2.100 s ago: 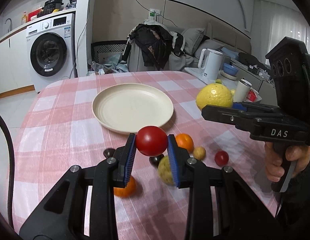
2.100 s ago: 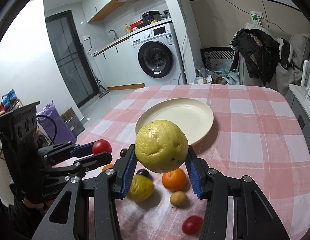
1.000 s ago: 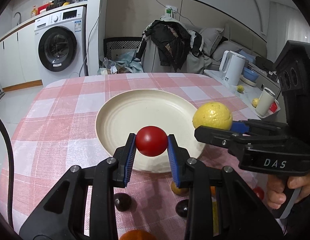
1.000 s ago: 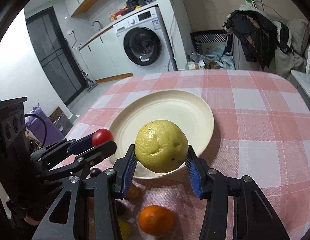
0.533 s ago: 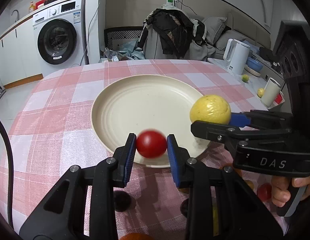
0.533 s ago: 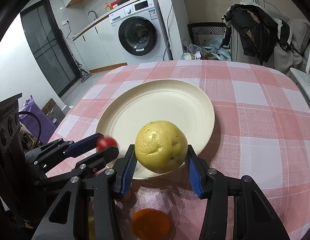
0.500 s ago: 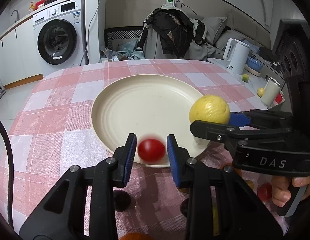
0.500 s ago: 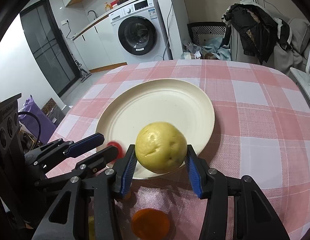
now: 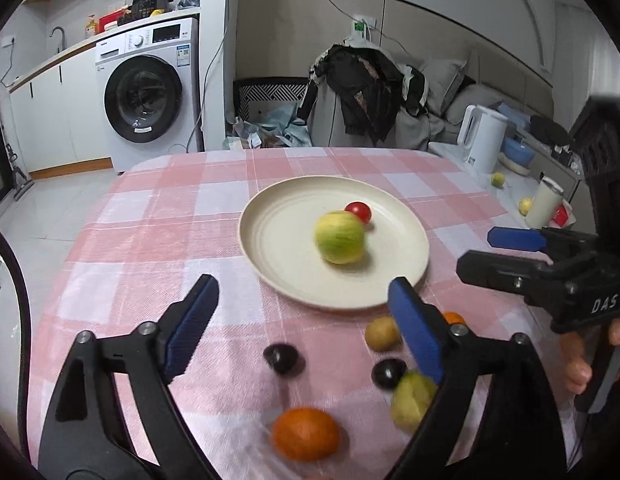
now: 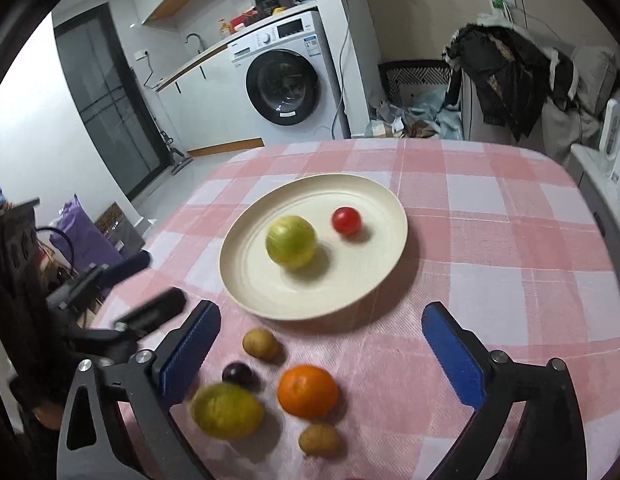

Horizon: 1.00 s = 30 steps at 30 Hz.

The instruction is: Organize fruits

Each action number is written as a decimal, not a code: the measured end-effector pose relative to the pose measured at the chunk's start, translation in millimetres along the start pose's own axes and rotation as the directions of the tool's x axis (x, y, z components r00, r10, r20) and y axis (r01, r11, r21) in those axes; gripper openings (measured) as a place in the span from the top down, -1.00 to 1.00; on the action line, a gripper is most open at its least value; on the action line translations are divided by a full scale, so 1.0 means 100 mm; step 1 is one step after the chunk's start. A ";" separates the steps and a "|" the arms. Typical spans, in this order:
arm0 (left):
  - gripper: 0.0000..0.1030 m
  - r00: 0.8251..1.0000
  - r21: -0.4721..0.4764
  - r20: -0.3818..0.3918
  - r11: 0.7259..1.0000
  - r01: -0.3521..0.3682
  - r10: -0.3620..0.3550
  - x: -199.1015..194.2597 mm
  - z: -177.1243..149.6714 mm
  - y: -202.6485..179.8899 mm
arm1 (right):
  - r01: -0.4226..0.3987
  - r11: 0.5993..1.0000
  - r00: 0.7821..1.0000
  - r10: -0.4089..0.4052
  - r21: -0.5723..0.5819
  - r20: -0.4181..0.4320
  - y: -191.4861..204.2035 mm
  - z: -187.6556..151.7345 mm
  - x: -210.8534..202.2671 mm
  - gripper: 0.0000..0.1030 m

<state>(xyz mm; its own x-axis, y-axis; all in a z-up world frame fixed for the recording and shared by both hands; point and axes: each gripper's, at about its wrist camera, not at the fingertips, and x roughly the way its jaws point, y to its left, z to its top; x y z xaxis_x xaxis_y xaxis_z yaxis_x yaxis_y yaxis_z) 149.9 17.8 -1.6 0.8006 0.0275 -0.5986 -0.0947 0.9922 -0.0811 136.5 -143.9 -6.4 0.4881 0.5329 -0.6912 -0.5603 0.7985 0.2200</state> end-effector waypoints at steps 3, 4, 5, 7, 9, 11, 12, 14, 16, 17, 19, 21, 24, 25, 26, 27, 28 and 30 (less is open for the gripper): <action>-0.99 0.999 0.002 0.033 1.000 -0.012 0.012 -0.25 -0.06 0.02 | 0.041 0.999 0.999 -0.041 -0.015 0.020 0.03 -0.08 -0.10 -1.00; -0.99 0.999 0.012 0.040 1.000 -0.016 0.015 -0.32 -0.08 0.01 | 0.052 0.999 0.998 -0.051 -0.015 0.025 0.03 -0.11 -0.13 -1.00; -0.99 0.999 0.024 0.043 1.000 -0.018 0.017 -0.39 -0.11 0.00 | 0.051 0.999 0.998 -0.051 -0.014 0.026 0.03 -0.14 -0.16 -1.00; -0.99 0.999 0.038 0.043 0.999 -0.018 0.017 -0.51 -0.15 -0.02 | 0.039 0.999 0.999 -0.038 -0.015 0.024 0.03 -0.19 -0.20 -1.00; -0.99 0.999 0.048 0.046 0.999 -0.016 0.014 -0.62 -0.21 -0.04 | 0.035 0.999 0.999 -0.034 -0.017 0.028 0.03 -0.23 -0.25 -1.00; -0.99 0.999 0.055 0.041 0.998 -0.015 0.012 -0.68 -0.26 -0.07 | 0.036 0.999 0.999 -0.036 -0.027 0.026 0.04 -0.28 -0.29 -1.00; -0.99 0.999 0.059 0.039 0.998 -0.015 0.013 -0.72 -0.29 -0.08 | 0.039 0.999 0.999 -0.038 -0.037 0.023 0.06 -0.31 -0.32 -1.00; -0.99 0.999 0.062 0.040 0.998 -0.016 0.013 -0.76 -0.32 -0.10 | 0.052 0.997 0.999 -0.051 -0.058 0.016 0.07 -0.37 -0.35 -1.00; -0.99 1.000 0.064 0.028 0.998 -0.015 0.013 -0.80 -0.36 -0.11 | 0.063 0.996 0.998 -0.063 -0.069 0.006 0.07 -0.43 -0.38 -1.00; -0.99 1.000 0.061 0.024 0.998 -0.015 0.013 -0.80 -0.37 -0.10 | 0.072 0.995 0.997 -0.072 -0.065 -0.001 0.06 -0.46 -0.39 -1.00; -0.99 1.000 0.049 0.013 0.999 -0.014 0.013 -0.82 -0.42 -0.08 | 0.087 0.995 0.996 -0.088 -0.047 -0.015 0.03 -0.53 -0.41 -1.00; -0.99 1.000 0.050 -0.003 0.999 -0.014 0.014 -0.82 -0.47 -0.07 | 0.092 0.995 0.995 -0.093 -0.040 -0.028 0.02 -0.60 -0.43 -1.00; -0.99 1.000 0.049 -0.013 0.998 -0.024 0.025 -0.86 -0.56 -0.05 | 0.093 0.994 0.994 -0.096 -0.052 -0.055 0.04 -0.69 -0.44 -1.00; -0.99 1.000 0.044 -0.015 0.999 -0.023 0.023 -0.87 -0.59 -0.05 | 0.097 0.994 0.993 -0.101 -0.055 -0.063 0.04 -0.71 -0.44 -1.00; -0.99 1.000 0.044 -0.021 0.999 -0.017 0.018 -0.85 -0.60 -0.04 | 0.101 0.993 0.992 -0.105 -0.055 -0.067 0.04 -0.75 -0.45 -1.00; -0.99 1.000 0.052 -0.027 0.999 -0.014 0.016 -0.85 -0.61 -0.06 | 0.100 0.993 0.992 -0.104 -0.054 -0.070 0.04 -0.76 -0.44 -1.00; -0.99 0.999 0.062 -0.032 0.998 -0.018 0.020 -0.83 -0.62 -0.07 | 0.095 0.994 0.992 -0.099 -0.052 -0.073 0.04 -0.79 -0.44 -1.00; -0.99 0.999 0.077 -0.036 0.997 -0.030 0.033 -0.81 -0.64 -0.10 | 0.095 0.994 0.990 -0.100 -0.055 -0.103 0.03 -0.83 -0.41 -1.00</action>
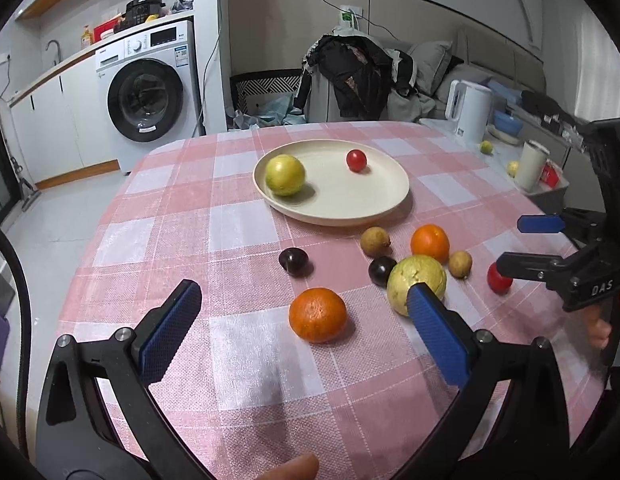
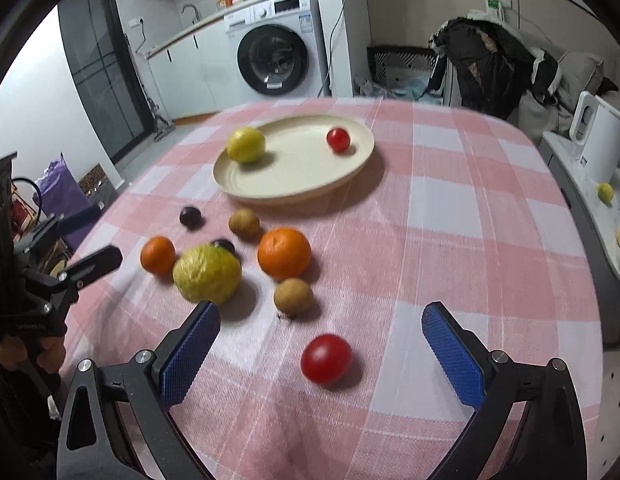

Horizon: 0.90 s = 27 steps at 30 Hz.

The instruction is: Organize fruits

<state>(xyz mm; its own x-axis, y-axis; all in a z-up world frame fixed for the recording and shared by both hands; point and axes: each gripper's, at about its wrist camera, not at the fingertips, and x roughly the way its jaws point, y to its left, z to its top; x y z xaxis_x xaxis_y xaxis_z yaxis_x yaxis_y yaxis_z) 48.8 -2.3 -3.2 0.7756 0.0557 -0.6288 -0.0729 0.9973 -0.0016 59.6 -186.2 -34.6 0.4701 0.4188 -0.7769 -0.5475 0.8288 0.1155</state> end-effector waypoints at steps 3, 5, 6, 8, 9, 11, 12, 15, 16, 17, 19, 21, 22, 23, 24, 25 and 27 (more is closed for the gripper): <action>-0.99 1.000 0.002 -0.009 1.000 0.008 -0.007 0.04 -0.01 -0.03 | 0.008 1.000 0.999 -0.009 -0.022 -0.044 0.03 -0.05 0.07 -1.00; -0.99 1.000 0.002 -0.017 1.000 0.006 -0.006 0.07 0.00 -0.04 | -0.001 0.999 0.998 -0.002 -0.038 -0.066 0.06 -0.08 0.10 -1.00; -0.99 1.000 0.003 -0.021 1.000 0.002 -0.001 0.09 -0.01 -0.04 | -0.006 0.999 0.997 0.003 -0.047 -0.074 0.08 -0.10 0.12 -1.00; -0.99 1.000 0.002 -0.024 1.000 0.002 -0.002 0.11 0.00 -0.05 | -0.031 0.998 0.996 0.027 -0.051 -0.084 0.09 -0.12 0.14 -1.00; -0.99 1.000 0.001 -0.025 1.000 0.006 -0.006 0.11 0.00 -0.05 | -0.047 0.998 0.996 0.043 -0.045 -0.084 0.09 -0.13 0.14 -1.00; -0.99 1.000 0.008 -0.029 1.000 0.009 -0.009 0.12 -0.01 -0.06 | -0.077 0.996 0.993 0.073 -0.039 -0.092 0.08 -0.13 0.14 -0.99; -0.99 1.000 0.012 -0.030 1.000 0.006 -0.006 0.13 -0.01 -0.06 | -0.082 0.996 0.993 0.078 -0.040 -0.092 0.08 -0.14 0.13 -0.99; -0.99 0.999 0.008 -0.033 1.000 -0.001 0.001 0.15 -0.01 -0.05 | -0.115 0.993 0.989 0.111 -0.035 -0.096 0.07 -0.16 0.12 -0.98; -0.99 0.999 0.001 -0.037 1.000 0.003 -0.003 0.16 -0.01 -0.03 | -0.125 0.992 0.987 0.121 -0.035 -0.103 0.07 -0.17 0.13 -0.96; -0.99 0.999 -0.004 -0.041 1.000 0.006 -0.006 0.17 -0.01 -0.02 | -0.132 0.990 0.986 0.127 -0.039 -0.111 0.07 -0.18 0.13 -0.90; -0.99 0.999 -0.010 -0.045 1.000 0.002 -0.002 0.19 -0.02 0.00 | -0.147 0.988 0.982 0.141 -0.044 -0.123 0.08 -0.19 0.14 -0.76; -0.99 0.999 -0.016 -0.049 1.000 -0.001 0.000 0.20 -0.02 0.02 | -0.153 0.988 0.981 0.147 -0.037 -0.124 0.05 -0.19 0.14 -0.71; -0.99 0.999 -0.019 -0.052 1.000 0.001 -0.002 0.21 -0.02 0.03 | -0.155 0.987 0.981 0.149 -0.034 -0.124 0.04 -0.19 0.14 -0.71; -0.99 0.998 -0.021 -0.056 1.000 0.001 -0.002 0.23 -0.02 0.03 | -0.155 0.987 0.981 0.150 -0.030 -0.124 0.03 -0.19 0.15 -0.70; -0.99 0.998 -0.024 -0.059 1.000 0.000 -0.001 0.24 -0.03 0.04 | -0.155 0.987 0.981 0.150 -0.030 -0.125 0.03 -0.20 0.15 -0.67; -0.99 0.998 -0.027 -0.063 1.000 -0.001 0.000 0.26 -0.03 0.06 | -0.153 0.988 0.981 0.148 -0.030 -0.123 0.03 -0.19 0.15 -0.65; -0.99 0.998 -0.031 -0.067 1.000 -0.002 0.000 0.28 -0.03 0.07 | -0.149 0.988 0.982 0.145 -0.028 -0.117 0.02 -0.19 0.14 -0.53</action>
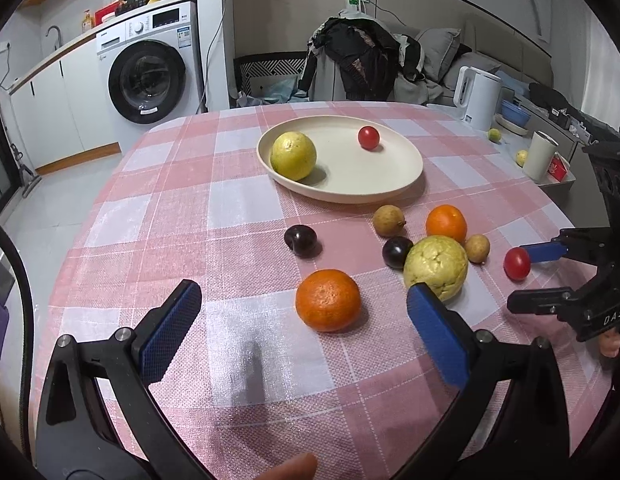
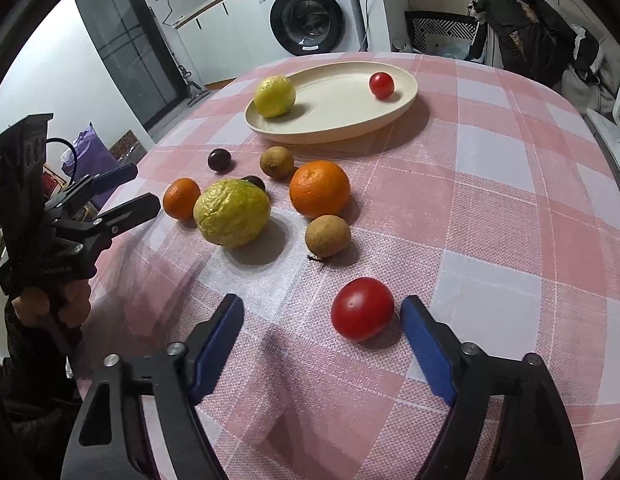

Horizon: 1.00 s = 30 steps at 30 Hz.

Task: Organize fruits
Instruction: 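Grasp the second red tomato with the right gripper, then grasp the mandarin orange with the left gripper while the right gripper holds the tomato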

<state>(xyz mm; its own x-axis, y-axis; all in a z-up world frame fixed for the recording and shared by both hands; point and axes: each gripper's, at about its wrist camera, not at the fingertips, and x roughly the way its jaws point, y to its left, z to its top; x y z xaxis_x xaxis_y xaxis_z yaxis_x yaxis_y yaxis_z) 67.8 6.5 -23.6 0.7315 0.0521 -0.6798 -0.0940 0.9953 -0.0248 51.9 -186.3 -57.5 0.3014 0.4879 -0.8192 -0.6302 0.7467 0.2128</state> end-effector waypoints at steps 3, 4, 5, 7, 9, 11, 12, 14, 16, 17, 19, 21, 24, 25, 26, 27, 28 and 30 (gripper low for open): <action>-0.99 1.000 -0.008 -0.008 1.000 -0.002 0.002 0.04 -0.01 0.03 | 0.008 1.000 1.000 -0.008 -0.009 0.003 0.01 0.00 0.00 -0.41; -0.99 1.000 -0.012 -0.011 1.000 -0.001 0.001 0.06 -0.01 0.04 | 0.012 1.000 1.000 -0.012 -0.013 0.003 0.01 0.00 0.00 -0.39; -0.99 1.000 -0.014 -0.014 1.000 0.000 0.000 0.07 -0.02 0.05 | 0.018 1.000 1.000 -0.018 -0.017 0.003 0.02 0.00 0.00 -0.36; -0.99 1.000 -0.018 -0.022 1.000 -0.003 0.002 0.09 -0.03 0.06 | 0.023 0.999 1.000 -0.022 -0.025 0.003 0.02 -0.01 0.00 -0.33; -0.99 1.000 -0.019 -0.029 1.000 -0.003 0.002 0.12 -0.03 0.07 | 0.039 0.999 0.999 -0.039 -0.035 0.004 0.03 -0.01 0.00 -0.23; -0.99 0.999 -0.022 -0.035 1.000 0.000 0.000 0.15 -0.04 0.08 | 0.043 0.998 0.999 -0.043 -0.039 0.005 0.02 -0.01 0.00 -0.18; -0.99 0.999 -0.023 -0.038 1.000 0.001 -0.002 0.17 -0.04 0.08 | 0.048 0.998 0.999 -0.048 -0.041 0.006 0.02 -0.02 -0.01 -0.10; -0.99 0.999 -0.025 -0.045 1.000 0.002 -0.003 0.19 -0.04 0.09 | 0.067 0.997 0.998 -0.067 -0.044 0.010 0.02 -0.02 -0.02 0.03; -0.99 0.999 -0.028 -0.054 1.000 0.003 -0.004 0.22 -0.05 0.09 | 0.082 0.996 0.997 -0.081 -0.043 0.017 0.00 -0.03 -0.02 0.17; -0.99 0.998 -0.031 -0.056 1.000 0.002 -0.003 0.23 -0.05 0.10 | 0.085 0.995 0.996 -0.084 -0.042 0.021 -0.01 -0.03 -0.03 0.25; -0.99 0.998 -0.037 -0.062 0.999 0.003 -0.006 0.25 -0.05 0.11 | 0.080 0.996 0.997 -0.079 -0.035 0.027 -0.03 -0.02 -0.03 0.32; -0.99 0.997 -0.042 -0.073 0.999 0.004 -0.007 0.28 -0.05 0.12 | 0.080 0.996 0.996 -0.079 -0.038 0.035 -0.02 -0.02 -0.05 0.38; -0.99 0.996 -0.051 -0.092 0.999 0.010 -0.015 0.33 -0.06 0.15 | 0.073 0.996 0.996 -0.071 -0.043 0.054 -0.01 -0.01 -0.08 0.39; -0.99 0.995 -0.054 -0.099 0.999 0.007 -0.012 0.35 -0.06 0.15 | 0.071 0.996 0.996 -0.068 -0.046 0.061 0.00 0.00 -0.10 0.39; -0.99 0.994 -0.055 -0.105 0.998 0.001 -0.006 0.37 -0.06 0.16 | 0.066 0.997 0.996 -0.063 -0.047 0.070 0.01 0.00 -0.11 0.40; -0.99 0.994 -0.058 -0.112 0.998 -0.004 -0.003 0.39 -0.05 0.16 | 0.059 0.997 0.995 -0.055 -0.049 0.078 0.02 0.01 -0.13 0.40; -0.99 0.993 -0.060 -0.116 0.998 -0.004 -0.003 0.40 -0.06 0.16 | 0.060 0.997 0.995 -0.056 -0.053 0.078 0.03 0.01 -0.14 0.40; -0.99 0.992 -0.066 -0.124 0.998 -0.002 -0.006 0.42 -0.07 0.18 | 0.081 0.995 0.994 -0.076 -0.063 0.072 0.04 0.01 -0.14 0.39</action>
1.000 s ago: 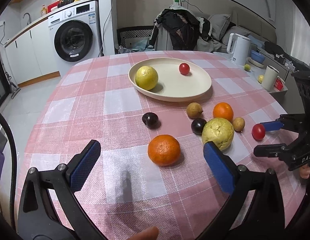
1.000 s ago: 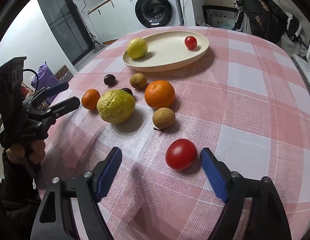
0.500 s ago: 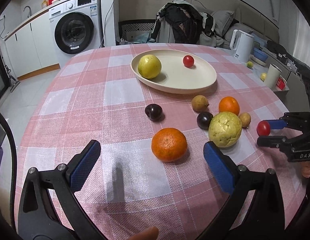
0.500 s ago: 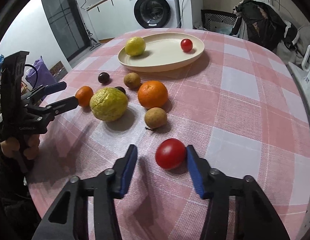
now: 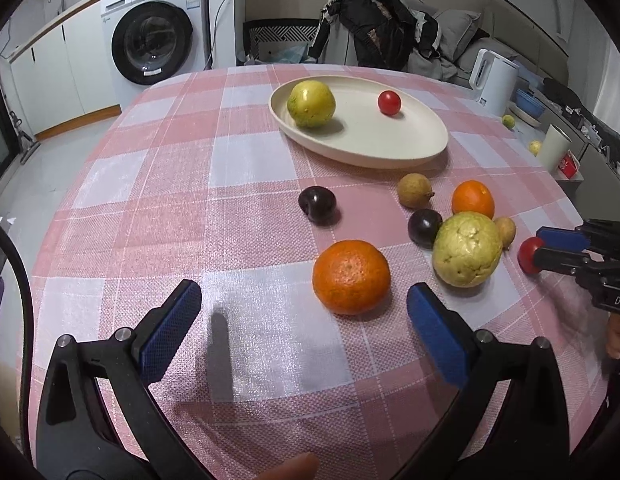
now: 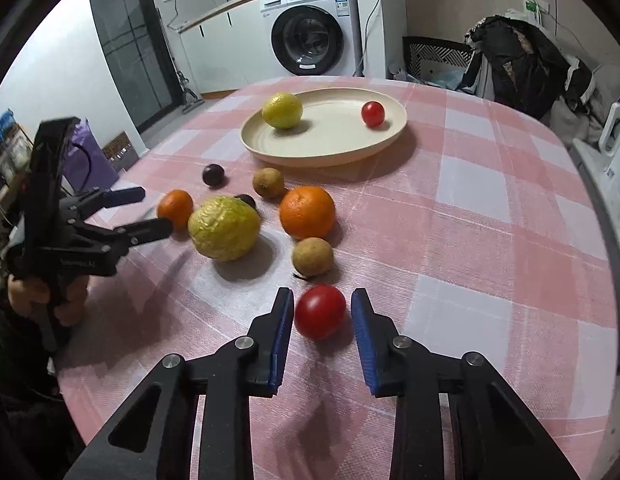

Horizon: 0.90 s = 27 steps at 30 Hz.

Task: Organize fruits
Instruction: 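Grasp the mandarin orange with the left gripper while the right gripper holds the tomato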

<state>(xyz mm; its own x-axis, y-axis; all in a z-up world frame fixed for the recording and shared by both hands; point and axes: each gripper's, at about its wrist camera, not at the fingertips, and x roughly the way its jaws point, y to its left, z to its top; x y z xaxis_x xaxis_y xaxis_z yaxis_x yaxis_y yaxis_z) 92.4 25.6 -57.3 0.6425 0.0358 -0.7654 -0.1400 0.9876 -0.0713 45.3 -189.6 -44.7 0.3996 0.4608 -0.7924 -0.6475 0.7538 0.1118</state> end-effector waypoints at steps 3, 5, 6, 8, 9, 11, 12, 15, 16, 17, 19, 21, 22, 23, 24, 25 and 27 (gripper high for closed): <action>-0.99 1.000 -0.012 -0.004 1.000 0.009 -0.009 0.02 0.00 0.02 | 0.004 1.000 1.000 -0.004 0.003 -0.018 -0.02 -0.02 0.03 0.39; -0.99 1.000 -0.016 -0.010 1.000 0.015 -0.015 0.04 0.00 0.03 | 0.007 1.000 1.000 -0.007 0.006 -0.025 -0.02 -0.02 0.05 0.39; -0.99 1.000 -0.015 -0.014 1.000 0.016 -0.017 0.05 0.00 0.03 | 0.007 1.000 1.000 -0.007 0.007 -0.028 -0.02 -0.03 0.06 0.39; -0.99 1.000 -0.015 -0.018 1.000 0.019 -0.019 0.07 0.01 0.03 | 0.013 1.000 0.999 -0.013 0.006 -0.035 -0.02 -0.03 0.07 0.39; -0.99 1.000 -0.017 -0.018 1.000 0.019 -0.019 0.07 0.01 0.04 | 0.017 1.000 0.999 -0.017 0.003 -0.040 -0.02 -0.03 0.09 0.39; -0.99 1.000 -0.022 -0.013 1.000 0.016 -0.016 0.08 0.03 0.04 | 0.021 1.000 0.999 -0.021 0.001 -0.048 -0.02 -0.04 0.11 0.39; -0.98 1.000 -0.024 -0.010 1.000 0.016 -0.017 0.08 0.03 0.04 | 0.024 1.000 0.998 -0.024 -0.001 -0.049 -0.01 -0.04 0.11 0.39; -0.74 0.999 -0.018 -0.007 0.999 0.034 -0.035 0.08 0.04 0.03 | 0.028 1.000 0.998 -0.028 -0.006 -0.050 -0.01 -0.04 0.12 0.39; -0.58 0.999 -0.013 -0.009 0.999 0.044 -0.044 0.08 0.04 0.02 | 0.029 1.000 0.998 -0.029 -0.008 -0.049 -0.01 -0.04 0.12 0.39; -0.50 0.998 -0.006 -0.014 0.998 0.056 -0.056 0.08 0.03 0.00 | 0.030 1.000 0.998 -0.030 -0.009 -0.050 -0.01 -0.04 0.12 0.39; -0.21 0.997 0.010 -0.026 0.997 0.073 -0.073 0.10 0.03 -0.03 | 0.030 0.999 0.998 -0.031 -0.011 -0.052 -0.01 -0.04 0.12 0.39; -0.09 0.996 0.019 -0.030 0.996 0.083 -0.082 0.10 0.02 -0.06 | 0.030 0.999 0.998 -0.030 -0.011 -0.052 -0.01 -0.04 0.12 0.39; -0.01 0.995 0.022 -0.027 0.995 0.093 -0.092 0.09 0.02 -0.07 | 0.030 0.999 0.998 -0.031 -0.012 -0.052 -0.01 -0.04 0.12 0.39; 0.04 0.994 0.020 -0.026 0.994 0.104 -0.104 0.09 0.02 -0.07 | 0.030 0.999 0.998 -0.031 -0.012 -0.052 -0.01 -0.04 0.12 0.39; 0.11 0.993 0.016 -0.025 0.993 0.116 -0.115 0.08 0.01 -0.07 | 0.029 1.000 0.998 -0.030 -0.011 -0.053 -0.01 -0.04 0.12 0.38; 0.17 0.992 0.014 -0.024 0.992 0.125 -0.124 0.08 0.01 -0.07 | 0.027 1.000 0.998 -0.027 -0.011 -0.053 -0.01 -0.04 0.12 0.37; 0.29 0.990 0.022 -0.017 0.990 0.139 -0.139 0.06 0.00 -0.09 | 0.014 1.000 0.999 -0.014 -0.003 -0.052 -0.03 -0.04 0.12 0.33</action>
<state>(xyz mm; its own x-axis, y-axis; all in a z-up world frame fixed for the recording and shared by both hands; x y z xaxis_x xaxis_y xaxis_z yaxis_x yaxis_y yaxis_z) 97.5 17.2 -60.8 0.6432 -0.1040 -0.7586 -0.0330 0.9860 -0.1632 49.0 -188.0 -56.7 0.3743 0.4247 -0.8243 -0.6436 0.7590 0.0987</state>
